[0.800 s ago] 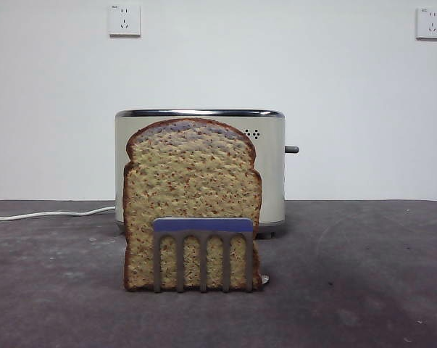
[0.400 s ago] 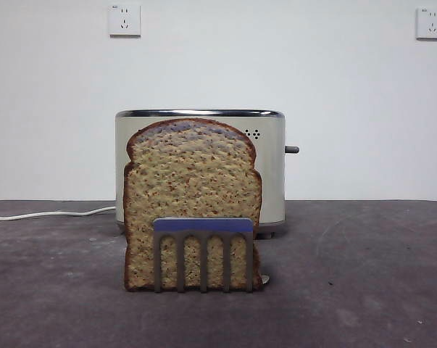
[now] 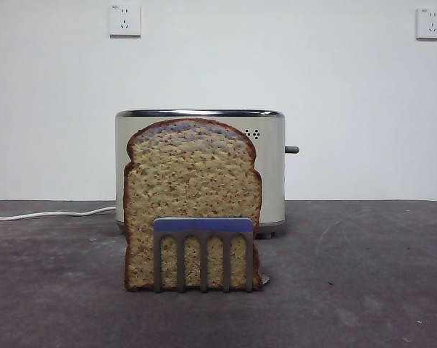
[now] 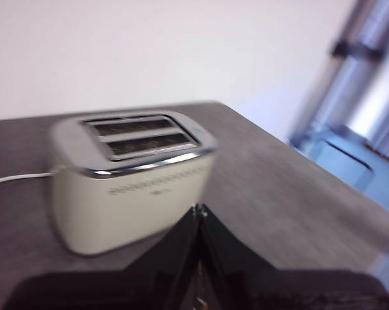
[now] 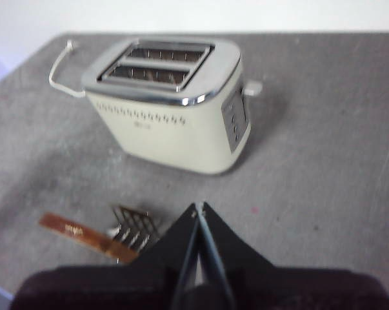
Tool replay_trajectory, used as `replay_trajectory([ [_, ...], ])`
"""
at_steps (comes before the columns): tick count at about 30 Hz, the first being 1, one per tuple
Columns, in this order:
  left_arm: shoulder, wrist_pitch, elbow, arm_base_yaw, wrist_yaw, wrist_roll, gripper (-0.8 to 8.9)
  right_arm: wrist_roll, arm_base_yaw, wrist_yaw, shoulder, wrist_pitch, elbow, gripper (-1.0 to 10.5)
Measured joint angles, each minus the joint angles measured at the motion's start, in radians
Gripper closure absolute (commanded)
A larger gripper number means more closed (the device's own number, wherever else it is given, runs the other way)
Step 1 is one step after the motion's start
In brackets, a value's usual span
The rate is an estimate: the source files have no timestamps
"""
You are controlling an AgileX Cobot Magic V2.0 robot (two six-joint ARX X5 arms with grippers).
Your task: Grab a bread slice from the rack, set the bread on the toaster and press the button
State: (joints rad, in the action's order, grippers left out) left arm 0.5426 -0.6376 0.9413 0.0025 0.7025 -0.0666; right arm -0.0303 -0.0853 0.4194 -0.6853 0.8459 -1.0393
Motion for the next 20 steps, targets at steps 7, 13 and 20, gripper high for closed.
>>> replay_trajectory([
  [7,0.097,-0.152,0.16,-0.091,0.004,0.158,8.22,-0.028,0.0,0.0,-0.027,0.045,-0.044,9.6],
  [13,0.113,-0.173,0.17,-0.122,0.003,0.224,8.11,-0.039,0.0,0.0,-0.045,0.056,-0.078,9.6],
  [20,0.125,-0.169,0.17,-0.152,-0.002,0.239,1.9,-0.042,0.0,0.0,-0.058,0.06,-0.078,9.6],
])
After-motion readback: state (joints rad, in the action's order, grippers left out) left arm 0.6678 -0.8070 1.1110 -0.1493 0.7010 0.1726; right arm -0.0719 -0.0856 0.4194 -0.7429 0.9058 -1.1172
